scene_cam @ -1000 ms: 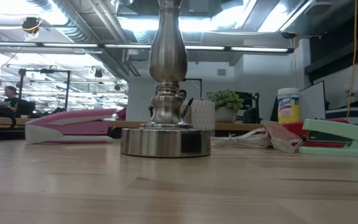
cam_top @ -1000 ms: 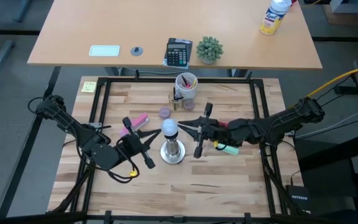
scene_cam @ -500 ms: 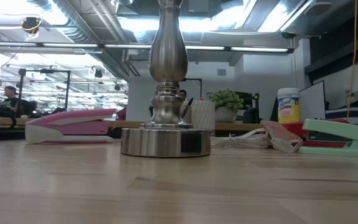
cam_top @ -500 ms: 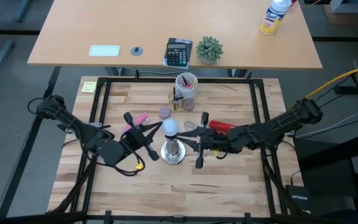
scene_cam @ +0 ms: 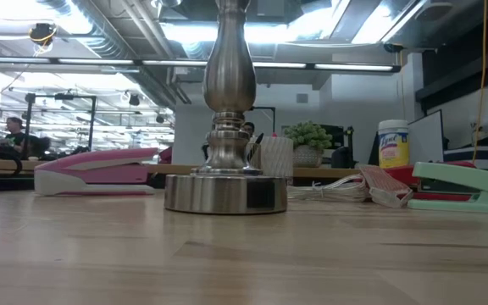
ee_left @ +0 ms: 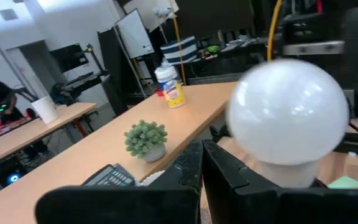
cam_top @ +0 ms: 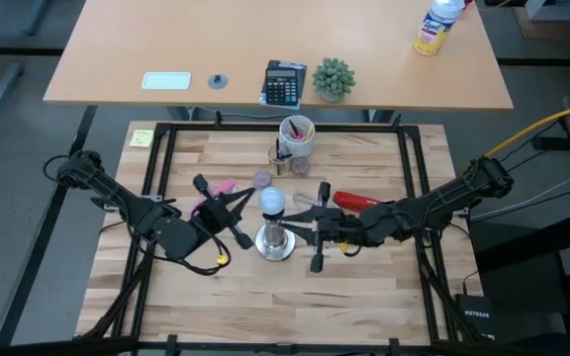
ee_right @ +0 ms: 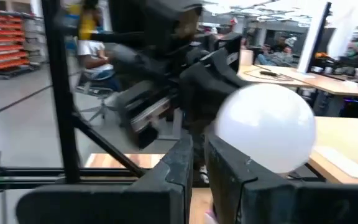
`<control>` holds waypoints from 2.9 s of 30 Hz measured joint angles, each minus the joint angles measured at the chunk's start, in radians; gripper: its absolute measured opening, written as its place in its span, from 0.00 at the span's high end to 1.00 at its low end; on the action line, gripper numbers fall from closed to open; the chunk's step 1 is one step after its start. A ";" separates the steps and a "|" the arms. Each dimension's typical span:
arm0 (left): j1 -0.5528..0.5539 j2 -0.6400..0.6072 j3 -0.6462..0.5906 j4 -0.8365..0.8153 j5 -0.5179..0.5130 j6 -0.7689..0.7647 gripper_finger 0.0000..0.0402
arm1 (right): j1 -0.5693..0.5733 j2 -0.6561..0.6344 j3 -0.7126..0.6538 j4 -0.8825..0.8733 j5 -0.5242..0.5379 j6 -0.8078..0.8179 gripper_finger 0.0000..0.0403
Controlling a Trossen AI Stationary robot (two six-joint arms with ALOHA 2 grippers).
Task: Screw lightbulb
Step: Insert the lightbulb into the lamp socket
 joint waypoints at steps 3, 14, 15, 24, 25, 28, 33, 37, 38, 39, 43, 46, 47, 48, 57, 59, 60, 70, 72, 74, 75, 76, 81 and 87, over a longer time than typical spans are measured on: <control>-0.034 -0.029 0.000 0.002 -0.040 0.015 1.00 | 0.037 -0.016 0.000 -0.004 0.013 -0.001 0.88; -0.187 -0.070 0.000 0.000 0.107 -0.095 1.00 | 0.132 -0.027 0.000 0.025 0.265 -0.108 0.88; -0.190 -0.067 0.000 0.002 0.143 -0.101 1.00 | 0.131 -0.027 0.000 0.032 0.298 -0.125 0.88; -0.162 -0.012 0.000 -0.001 0.224 -0.103 1.00 | 0.000 -0.027 0.000 0.060 0.316 -0.194 0.88; -0.154 -0.007 0.000 -0.001 0.224 -0.103 1.00 | -0.015 -0.027 0.000 0.060 0.299 -0.188 0.88; -0.126 0.000 0.000 -0.001 0.224 -0.103 1.00 | -0.050 -0.027 0.000 0.063 0.248 -0.184 0.88; -0.084 0.000 0.000 0.000 0.224 -0.099 1.00 | -0.082 -0.027 0.000 0.064 0.161 -0.151 0.88; -0.055 0.000 0.000 0.000 0.224 -0.087 1.00 | -0.088 -0.027 0.000 0.065 0.112 -0.128 0.88; -0.048 0.000 0.000 -0.003 0.224 -0.087 1.00 | -0.087 -0.027 0.000 0.065 0.112 -0.127 0.88; -0.042 0.000 0.000 -0.004 0.224 -0.086 1.00 | -0.086 -0.027 0.000 0.065 0.112 -0.127 0.88; -0.026 0.000 0.000 -0.006 0.224 -0.074 1.00 | -0.085 -0.027 0.000 0.057 0.097 -0.124 0.88; -0.019 -0.001 0.000 -0.031 0.224 -0.082 1.00 | -0.086 -0.029 0.001 0.038 0.076 -0.075 0.88; -0.018 -0.001 0.000 -0.037 0.221 -0.085 1.00 | -0.086 -0.029 0.002 0.030 0.071 -0.059 0.88; -0.017 -0.001 0.000 -0.043 0.212 -0.085 1.00 | -0.086 -0.030 0.002 0.022 0.067 -0.049 0.88; -0.018 -0.001 0.000 -0.057 0.115 -0.077 1.00 | -0.084 -0.030 0.003 0.008 -0.017 0.030 0.88; -0.017 -0.001 0.000 -0.057 0.099 -0.077 1.00 | -0.084 -0.029 0.002 0.006 -0.038 0.043 0.88; -0.017 -0.001 0.000 -0.057 0.091 -0.077 1.00 | -0.084 -0.029 0.002 0.006 -0.047 0.053 0.88; -0.011 -0.002 0.000 -0.048 0.003 -0.056 1.00 | -0.080 -0.024 0.000 0.040 -0.086 0.077 0.88; -0.029 -0.010 0.000 -0.040 -0.045 -0.035 1.00 | -0.068 -0.027 -0.003 0.048 -0.090 0.048 0.88; -0.052 -0.026 0.000 -0.038 -0.058 -0.024 1.00 | -0.057 -0.032 -0.003 0.079 -0.086 0.009 0.88; -0.063 -0.034 0.000 -0.035 -0.058 -0.028 1.00 | -0.050 -0.038 -0.002 0.093 -0.075 -0.014 0.88; -0.076 -0.039 0.000 -0.035 -0.058 -0.034 1.00 | -0.043 -0.042 -0.002 0.104 -0.065 -0.038 0.88; -0.122 -0.052 0.000 -0.035 0.000 -0.075 1.00 | -0.037 -0.042 -0.002 0.142 0.048 -0.135 0.88; -0.125 -0.041 0.000 -0.038 0.202 -0.129 1.00 | -0.078 -0.042 -0.002 0.115 0.112 -0.133 0.88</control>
